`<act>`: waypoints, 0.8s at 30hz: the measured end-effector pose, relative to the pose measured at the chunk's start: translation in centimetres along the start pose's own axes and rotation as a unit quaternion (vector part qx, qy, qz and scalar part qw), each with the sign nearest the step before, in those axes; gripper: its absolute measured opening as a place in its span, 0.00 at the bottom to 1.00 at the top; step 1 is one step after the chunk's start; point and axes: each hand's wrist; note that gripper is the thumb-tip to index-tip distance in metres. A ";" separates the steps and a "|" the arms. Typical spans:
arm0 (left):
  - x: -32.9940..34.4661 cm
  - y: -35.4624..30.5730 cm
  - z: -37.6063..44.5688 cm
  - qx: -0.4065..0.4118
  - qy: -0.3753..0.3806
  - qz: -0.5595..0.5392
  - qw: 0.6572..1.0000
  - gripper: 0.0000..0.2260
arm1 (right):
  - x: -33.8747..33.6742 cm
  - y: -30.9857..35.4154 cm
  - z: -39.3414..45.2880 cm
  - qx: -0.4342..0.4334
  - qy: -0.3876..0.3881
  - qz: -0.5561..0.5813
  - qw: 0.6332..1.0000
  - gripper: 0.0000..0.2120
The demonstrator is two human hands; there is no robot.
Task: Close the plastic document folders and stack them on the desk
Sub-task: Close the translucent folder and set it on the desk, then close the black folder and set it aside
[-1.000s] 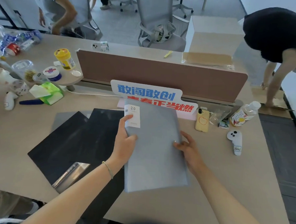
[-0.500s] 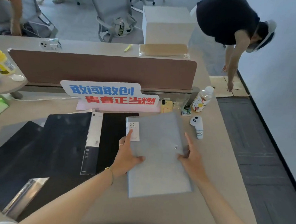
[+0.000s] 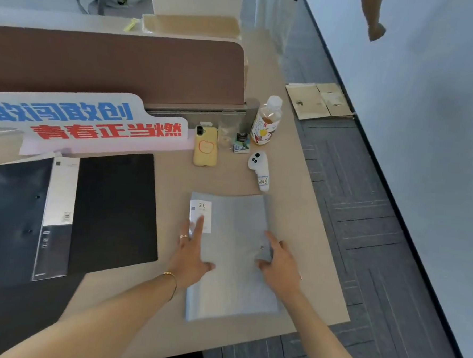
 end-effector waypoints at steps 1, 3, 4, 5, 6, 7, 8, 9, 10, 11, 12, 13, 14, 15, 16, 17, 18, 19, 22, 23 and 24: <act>0.5 0.0 -0.1 0.000 -0.001 0.019 1.000 0.58 | 0.3 -0.5 0.2 0.002 0.009 -0.012 1.000 0.35; 0.9 -0.2 -0.3 -0.004 -0.005 0.066 0.998 0.57 | 0.8 -1.1 0.3 0.008 0.027 -0.031 0.999 0.35; 1.1 -0.2 -0.3 -0.002 -0.012 0.100 0.995 0.56 | 1.1 -1.3 0.3 0.008 0.030 -0.039 0.999 0.36; 1.2 -0.3 -0.3 0.004 -0.019 0.137 0.990 0.54 | 1.3 -1.6 0.4 0.005 0.027 -0.052 0.998 0.36; 1.3 -0.3 -0.3 0.011 -0.022 0.174 0.985 0.52 | 1.6 -1.9 0.4 -0.001 0.023 -0.072 0.997 0.35; 1.3 -0.2 -0.3 0.018 -0.021 0.201 0.979 0.51 | 1.9 -2.2 0.3 -0.015 0.016 -0.098 0.995 0.34; 1.3 0.0 -0.2 0.024 -0.018 0.219 0.975 0.50 | 2.3 -2.5 0.1 -0.037 0.003 -0.129 0.991 0.33; 1.4 0.2 -0.1 0.029 -0.014 0.232 0.972 0.49 | 2.6 -2.7 -0.1 -0.062 -0.014 -0.162 0.985 0.31; 1.5 0.2 0.0 0.033 -0.009 0.245 0.969 0.49 | 2.9 -2.9 -0.1 -0.082 -0.034 -0.193 0.977 0.30; 1.6 0.2 0.0 0.035 -0.010 0.251 0.967 0.49 | 3.0 -3.0 0.0 -0.095 -0.050 -0.224 0.969 0.29; 1.7 0.2 0.1 0.037 -0.009 0.251 0.967 0.49 | 3.0 -3.0 0.2 -0.102 -0.058 -0.248 0.962 0.28; 1.8 0.0 0.2 0.040 -0.007 0.249 0.968 0.49 | 3.0 -2.9 0.4 -0.101 -0.066 -0.260 0.958 0.28; 1.8 -0.3 0.4 0.044 -0.006 0.248 0.968 0.48 | 3.1 -3.0 0.7 -0.096 -0.074 -0.264 0.957 0.27; 2.0 -0.7 0.4 0.052 -0.008 0.245 0.968 0.47 | 2.9 -3.1 0.8 -0.095 -0.080 -0.266 0.956 0.27; 0.8 0.1 0.1 0.046 -0.024 0.238 0.970 0.44 | 3.5 -1.6 0.7 -0.123 -0.073 -0.266 0.954 0.27; -0.6 0.9 -0.3 0.047 -0.042 0.232 0.971 0.41 | 4.2 0.1 0.6 -0.150 -0.064 -0.264 0.951 0.26; -0.7 0.8 -0.4 0.076 -0.055 0.231 0.969 0.38 | 4.4 0.3 0.7 -0.154 -0.067 -0.257 0.952 0.26; -0.9 0.9 -0.4 0.106 -0.071 0.234 0.964 0.35 | 4.6 0.8 0.9 -0.156 -0.067 -0.244 0.955 0.25; -3.6 1.9 -0.5 0.131 -0.124 0.227 0.957 0.33 | 5.8 4.6 1.3 -0.193 -0.053 -0.218 0.955 0.25; -4.8 2.4 -0.5 0.124 -0.139 0.220 0.958 0.32 | 6.2 6.4 1.5 -0.208 -0.049 -0.210 0.954 0.25; -6.0 2.9 -0.5 0.112 -0.150 0.215 0.959 0.32 | 6.5 8.2 1.6 -0.224 -0.046 -0.199 0.953 0.25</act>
Point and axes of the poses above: each hand's wrist, its own z-axis towards the middle knuckle, its own x-axis out of the palm, y = z × x, and after that the axes turned 12 degrees about -y, right-handed
